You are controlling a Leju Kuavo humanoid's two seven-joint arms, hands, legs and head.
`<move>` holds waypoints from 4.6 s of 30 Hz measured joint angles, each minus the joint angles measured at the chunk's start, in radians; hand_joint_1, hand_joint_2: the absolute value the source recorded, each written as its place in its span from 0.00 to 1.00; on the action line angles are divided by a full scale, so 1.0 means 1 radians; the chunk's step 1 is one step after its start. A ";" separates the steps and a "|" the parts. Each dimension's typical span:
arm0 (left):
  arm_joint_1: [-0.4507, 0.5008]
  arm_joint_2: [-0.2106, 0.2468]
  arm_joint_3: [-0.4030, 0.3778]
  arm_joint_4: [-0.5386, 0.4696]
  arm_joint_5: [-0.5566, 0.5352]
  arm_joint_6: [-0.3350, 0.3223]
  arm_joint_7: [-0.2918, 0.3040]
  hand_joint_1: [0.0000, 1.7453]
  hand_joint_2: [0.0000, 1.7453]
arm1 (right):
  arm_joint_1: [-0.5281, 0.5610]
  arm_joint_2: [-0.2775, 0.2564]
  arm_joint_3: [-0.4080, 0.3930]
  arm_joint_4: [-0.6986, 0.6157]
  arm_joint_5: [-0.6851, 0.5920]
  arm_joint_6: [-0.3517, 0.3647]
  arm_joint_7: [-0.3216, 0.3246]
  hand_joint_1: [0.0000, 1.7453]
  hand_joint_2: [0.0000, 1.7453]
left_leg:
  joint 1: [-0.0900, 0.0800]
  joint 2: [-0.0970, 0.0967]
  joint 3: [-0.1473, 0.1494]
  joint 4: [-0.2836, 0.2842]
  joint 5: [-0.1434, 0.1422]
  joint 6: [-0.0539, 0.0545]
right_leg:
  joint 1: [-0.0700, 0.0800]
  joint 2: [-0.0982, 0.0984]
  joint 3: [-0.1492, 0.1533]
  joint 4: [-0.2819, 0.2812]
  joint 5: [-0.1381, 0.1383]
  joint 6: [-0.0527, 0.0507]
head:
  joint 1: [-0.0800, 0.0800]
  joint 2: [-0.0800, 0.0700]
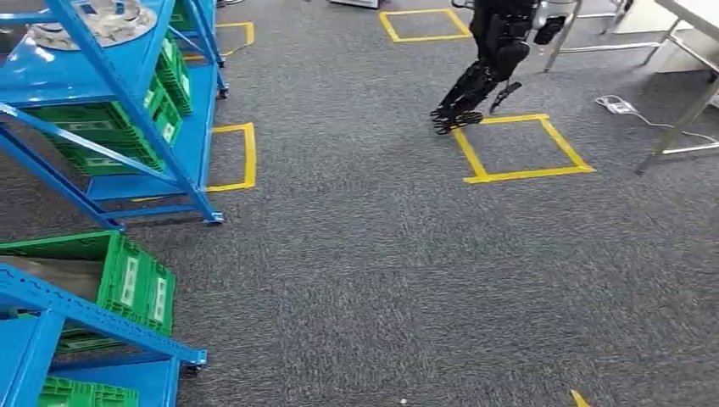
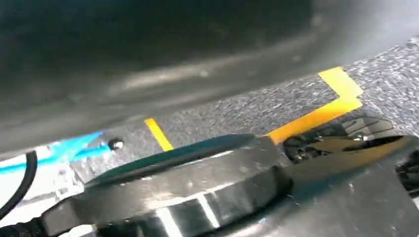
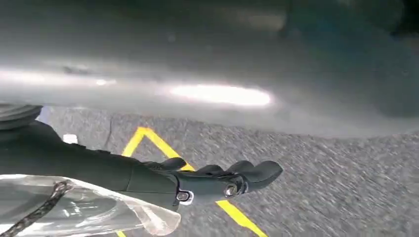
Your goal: Take the parts from the cabinet and place them on the table.
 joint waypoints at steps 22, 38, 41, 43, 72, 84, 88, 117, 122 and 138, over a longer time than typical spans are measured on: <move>0.000 0.000 0.003 0.000 0.011 -0.007 0.000 0.00 0.00 | -0.010 -0.002 0.006 0.000 0.002 0.012 -0.016 0.00 0.00 | -0.012 0.121 0.004 -0.011 0.006 -0.002 | 0.012 -0.135 0.094 -0.114 -0.022 -0.015 | -0.013 0.000; -0.001 -0.003 0.006 0.000 0.012 -0.009 0.005 0.00 0.00 | -0.002 -0.003 0.007 0.002 0.002 0.011 -0.014 0.00 0.00 | 0.000 -0.006 -0.019 0.036 -0.024 -0.044 | -0.009 0.028 0.057 -0.111 0.023 -0.032 | -0.008 0.000; -0.008 -0.003 0.006 0.000 0.012 -0.009 0.006 0.00 0.00 | 0.003 -0.003 0.007 0.002 0.003 0.014 -0.016 0.00 0.00 | 0.001 0.072 -0.129 0.262 -0.132 -0.053 | -0.001 -0.027 0.062 -0.111 0.016 -0.045 | -0.016 0.000; -0.004 -0.003 0.006 0.000 0.012 -0.010 0.006 0.00 0.00 | 0.002 -0.005 0.007 0.002 0.003 0.015 -0.016 0.00 0.00 | 0.004 0.078 -0.159 0.319 -0.133 -0.054 | 0.002 -0.057 0.065 -0.111 0.011 -0.047 | -0.016 0.000; -0.005 -0.002 0.007 0.000 0.012 -0.009 0.006 0.00 0.00 | 0.001 -0.002 0.022 0.002 0.014 0.022 -0.029 0.00 0.00 | 0.004 0.078 -0.135 0.276 -0.133 -0.059 | -0.001 -0.041 0.047 -0.100 0.022 -0.050 | -0.013 0.000; 0.003 -0.002 0.008 0.000 0.017 -0.010 0.008 0.00 0.00 | -0.005 -0.003 0.025 0.000 0.018 0.019 -0.033 0.00 0.00 | -0.006 0.119 0.002 -0.004 0.014 -0.007 | 0.005 -0.115 0.074 -0.091 -0.020 -0.008 | -0.006 0.000; -0.002 -0.004 0.008 0.000 0.021 -0.011 0.008 0.00 0.00 | 0.000 -0.003 0.025 0.001 0.018 0.018 -0.035 0.00 0.00 | -0.002 0.064 -0.003 -0.003 0.015 0.001 | 0.002 -0.018 -0.069 0.191 -0.139 -0.004 | 0.002 0.000; -0.001 -0.006 0.009 0.000 0.030 -0.010 0.009 0.00 0.00 | -0.001 -0.003 0.025 0.000 0.015 0.011 -0.040 0.00 0.00 | -0.004 0.089 -0.006 -0.010 0.031 0.007 | 0.011 -0.024 0.016 0.075 -0.119 -0.011 | 0.000 0.000; 0.005 -0.008 0.009 0.000 0.031 -0.010 0.009 0.00 0.00 | 0.005 -0.004 0.025 0.000 0.014 0.011 -0.040 0.00 0.00 | -0.001 0.014 0.001 -0.007 0.026 0.002 | 0.003 -0.010 -0.020 0.048 -0.015 -0.006 | 0.000 0.000; 0.009 -0.006 0.010 0.000 0.030 0.038 0.054 0.00 1.00 | 0.000 -0.002 0.018 0.003 -0.045 0.032 -0.006 0.00 1.00 | 0.001 0.079 -0.067 0.120 0.018 -0.034 | 0.004 -0.036 0.072 -0.101 0.016 -0.053 | -0.009 0.000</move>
